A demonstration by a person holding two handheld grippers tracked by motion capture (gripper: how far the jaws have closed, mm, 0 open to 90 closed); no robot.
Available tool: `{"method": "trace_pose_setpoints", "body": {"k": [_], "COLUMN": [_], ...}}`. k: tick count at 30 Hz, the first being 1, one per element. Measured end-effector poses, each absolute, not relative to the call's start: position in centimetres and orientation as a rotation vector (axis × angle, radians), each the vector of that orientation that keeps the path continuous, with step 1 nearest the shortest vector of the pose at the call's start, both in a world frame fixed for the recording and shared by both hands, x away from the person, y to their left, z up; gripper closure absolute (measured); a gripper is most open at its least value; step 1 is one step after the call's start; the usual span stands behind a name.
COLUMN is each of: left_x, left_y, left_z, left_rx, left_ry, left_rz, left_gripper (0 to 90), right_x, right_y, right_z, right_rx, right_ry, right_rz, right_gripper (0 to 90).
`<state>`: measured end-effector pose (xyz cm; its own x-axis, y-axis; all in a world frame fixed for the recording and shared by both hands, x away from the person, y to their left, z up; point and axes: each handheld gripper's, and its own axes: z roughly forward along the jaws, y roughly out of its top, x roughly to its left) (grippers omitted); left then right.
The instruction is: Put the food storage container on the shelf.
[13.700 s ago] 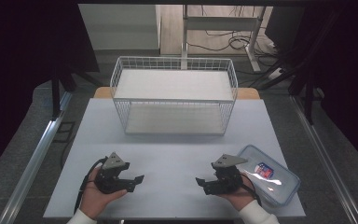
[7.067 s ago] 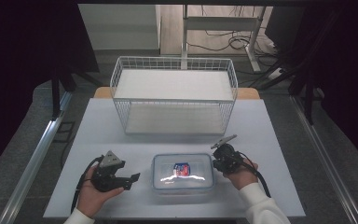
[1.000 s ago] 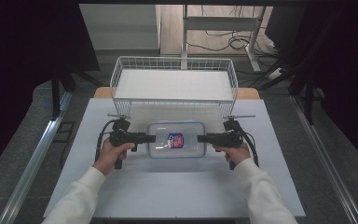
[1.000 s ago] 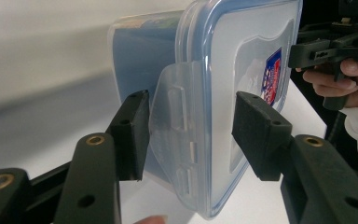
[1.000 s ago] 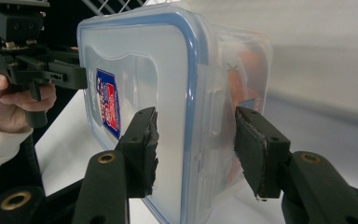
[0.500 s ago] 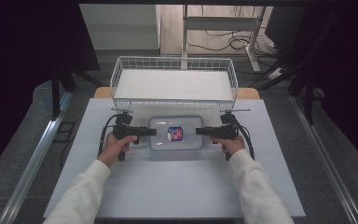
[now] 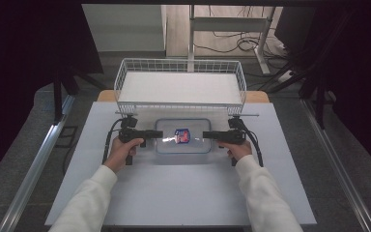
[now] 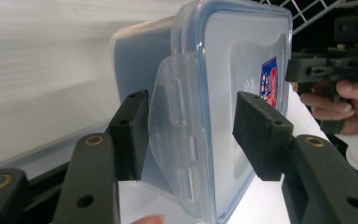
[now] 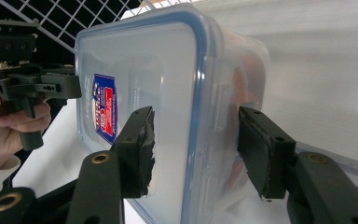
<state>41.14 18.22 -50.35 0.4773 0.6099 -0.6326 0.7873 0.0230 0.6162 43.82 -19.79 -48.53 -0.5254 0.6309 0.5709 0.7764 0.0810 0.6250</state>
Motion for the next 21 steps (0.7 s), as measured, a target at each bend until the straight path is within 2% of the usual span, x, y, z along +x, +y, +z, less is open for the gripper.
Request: {"method": "trace_pose_setpoints", "body": {"k": [18, 21], "left_x": [42.0, 41.8], "left_y": [17.8, 17.9], "left_z": [-51.4, -51.1], "left_rx": [1.56, 1.569], "left_ry": [1.275, 1.287], "left_rz": [-0.211, -0.153], "left_gripper": [43.3, 42.0], "right_x": [44.1, 43.8], "right_y": [-19.0, -19.0], "right_z": [-49.3, -49.0], "right_rx": [-1.603, -1.634], "right_ry": [-2.093, -2.116], "right_rz": [-1.475, -1.474], "right_gripper": [41.9, 40.6]}}
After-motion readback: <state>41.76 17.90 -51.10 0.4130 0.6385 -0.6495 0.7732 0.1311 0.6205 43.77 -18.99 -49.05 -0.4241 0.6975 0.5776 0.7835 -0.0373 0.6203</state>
